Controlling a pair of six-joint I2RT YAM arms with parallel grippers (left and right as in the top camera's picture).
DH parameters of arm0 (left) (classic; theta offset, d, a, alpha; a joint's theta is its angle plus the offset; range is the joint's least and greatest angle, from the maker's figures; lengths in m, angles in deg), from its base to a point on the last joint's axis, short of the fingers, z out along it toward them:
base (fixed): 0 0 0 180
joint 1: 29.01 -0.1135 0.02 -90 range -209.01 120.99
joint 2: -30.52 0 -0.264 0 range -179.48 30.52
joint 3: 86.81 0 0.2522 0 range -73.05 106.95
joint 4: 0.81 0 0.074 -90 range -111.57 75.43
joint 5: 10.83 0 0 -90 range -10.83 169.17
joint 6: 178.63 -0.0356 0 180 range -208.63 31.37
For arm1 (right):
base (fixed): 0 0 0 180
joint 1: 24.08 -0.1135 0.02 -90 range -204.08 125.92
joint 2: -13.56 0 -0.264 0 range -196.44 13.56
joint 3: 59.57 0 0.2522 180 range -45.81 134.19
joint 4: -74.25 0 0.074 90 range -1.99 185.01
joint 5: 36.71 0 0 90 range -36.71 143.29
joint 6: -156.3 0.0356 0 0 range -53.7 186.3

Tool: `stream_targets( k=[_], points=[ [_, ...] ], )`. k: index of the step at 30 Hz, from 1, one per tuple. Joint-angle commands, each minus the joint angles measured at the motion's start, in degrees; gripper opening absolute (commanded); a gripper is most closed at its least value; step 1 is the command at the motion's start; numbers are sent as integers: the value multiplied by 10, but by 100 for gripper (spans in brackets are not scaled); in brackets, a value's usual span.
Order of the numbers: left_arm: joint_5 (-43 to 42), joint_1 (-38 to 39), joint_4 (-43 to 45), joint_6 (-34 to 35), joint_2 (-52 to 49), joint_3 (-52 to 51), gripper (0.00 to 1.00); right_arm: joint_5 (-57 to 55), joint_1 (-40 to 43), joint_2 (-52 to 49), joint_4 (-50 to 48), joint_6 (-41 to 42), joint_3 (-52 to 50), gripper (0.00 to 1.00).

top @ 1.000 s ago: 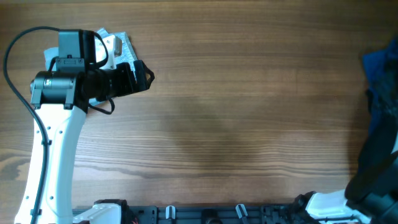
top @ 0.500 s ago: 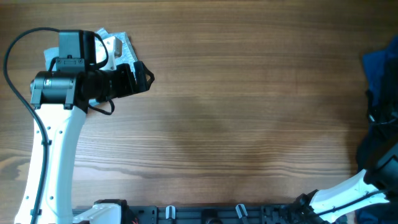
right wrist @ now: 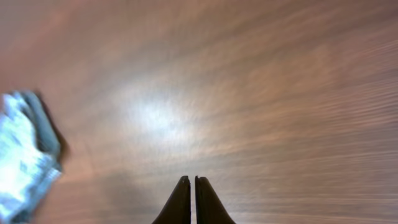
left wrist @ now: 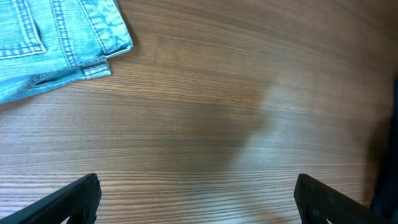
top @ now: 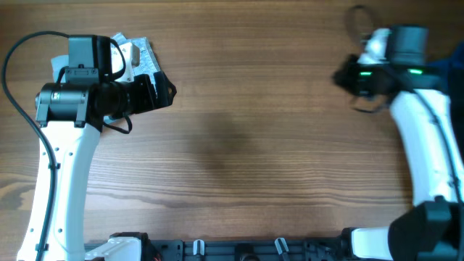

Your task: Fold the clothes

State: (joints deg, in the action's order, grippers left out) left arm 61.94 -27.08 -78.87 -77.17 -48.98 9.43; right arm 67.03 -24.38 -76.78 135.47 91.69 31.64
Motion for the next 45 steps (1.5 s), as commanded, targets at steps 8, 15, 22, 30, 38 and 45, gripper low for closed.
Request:
stream_targets(
  k=[8, 15, 22, 30, 38, 45],
  points=[
    [14, 2, -21, -7, 9, 12, 100, -289, 254, -27, 42, 61, -10, 98],
    [14, 2, -20, -7, 9, 12, 100, -238, 422, -115, 22, 43, -10, 100],
    [-14, 2, -20, -5, 9, 12, 100, -159, 422, -232, -8, -2, -10, 13],
    [-14, 2, -15, -5, 9, 12, 100, 84, 333, -66, -24, -45, -9, 4],
    [-6, 2, -16, -5, 9, 12, 100, 34, 7, -44, -30, 2, -10, 4],
    [0, 2, -24, -5, 9, 12, 100, 4, -214, -95, -59, -44, -10, 11]
  ],
)
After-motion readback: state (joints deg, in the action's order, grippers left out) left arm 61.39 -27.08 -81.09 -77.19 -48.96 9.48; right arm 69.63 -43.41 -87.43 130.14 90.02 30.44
